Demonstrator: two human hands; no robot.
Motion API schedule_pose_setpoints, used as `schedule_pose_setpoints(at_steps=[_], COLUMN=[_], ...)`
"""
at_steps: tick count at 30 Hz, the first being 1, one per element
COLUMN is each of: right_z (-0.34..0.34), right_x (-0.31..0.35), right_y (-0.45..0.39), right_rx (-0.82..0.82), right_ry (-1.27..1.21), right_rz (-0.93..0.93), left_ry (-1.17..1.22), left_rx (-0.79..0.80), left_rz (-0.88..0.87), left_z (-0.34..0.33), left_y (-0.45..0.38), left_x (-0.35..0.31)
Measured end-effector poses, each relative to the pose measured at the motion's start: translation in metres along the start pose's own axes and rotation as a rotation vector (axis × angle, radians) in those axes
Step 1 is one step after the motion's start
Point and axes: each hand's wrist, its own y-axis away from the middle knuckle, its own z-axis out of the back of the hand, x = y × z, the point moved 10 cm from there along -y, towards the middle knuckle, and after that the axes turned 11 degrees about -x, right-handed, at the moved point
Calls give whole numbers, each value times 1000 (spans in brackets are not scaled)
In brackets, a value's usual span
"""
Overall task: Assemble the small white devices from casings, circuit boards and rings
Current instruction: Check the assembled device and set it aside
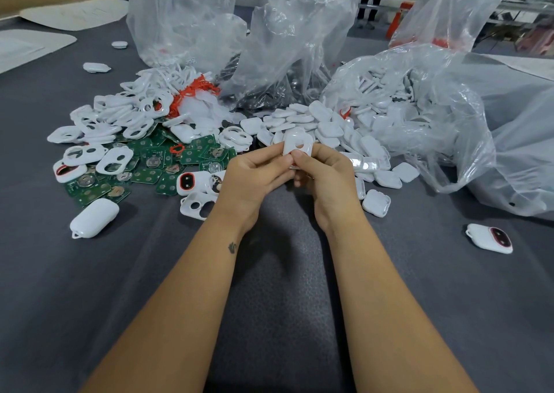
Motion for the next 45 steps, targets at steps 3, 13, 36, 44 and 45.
schedule_pose_setpoints(at_steps=[3,13,36,44,45], right_z=[2,-12,-11,-10,-10], right_x=[-2,-4,0,-2,-2], right_y=[0,-1,1,3,3], right_rx=[-24,122,92,103,103], right_ry=[6,-156,-168,-276,-283], right_rz=[2,-95,-83,-175,-182], left_ry=[-14,-34,8,76,91], left_rx=[-14,7,21,-26,-36], left_rz=[-52,-155,-81,49,59], left_z=[1,4,1,5,5], left_y=[0,-1,-1,-1,-2], left_x=[-2,-11,-6,-1,-1])
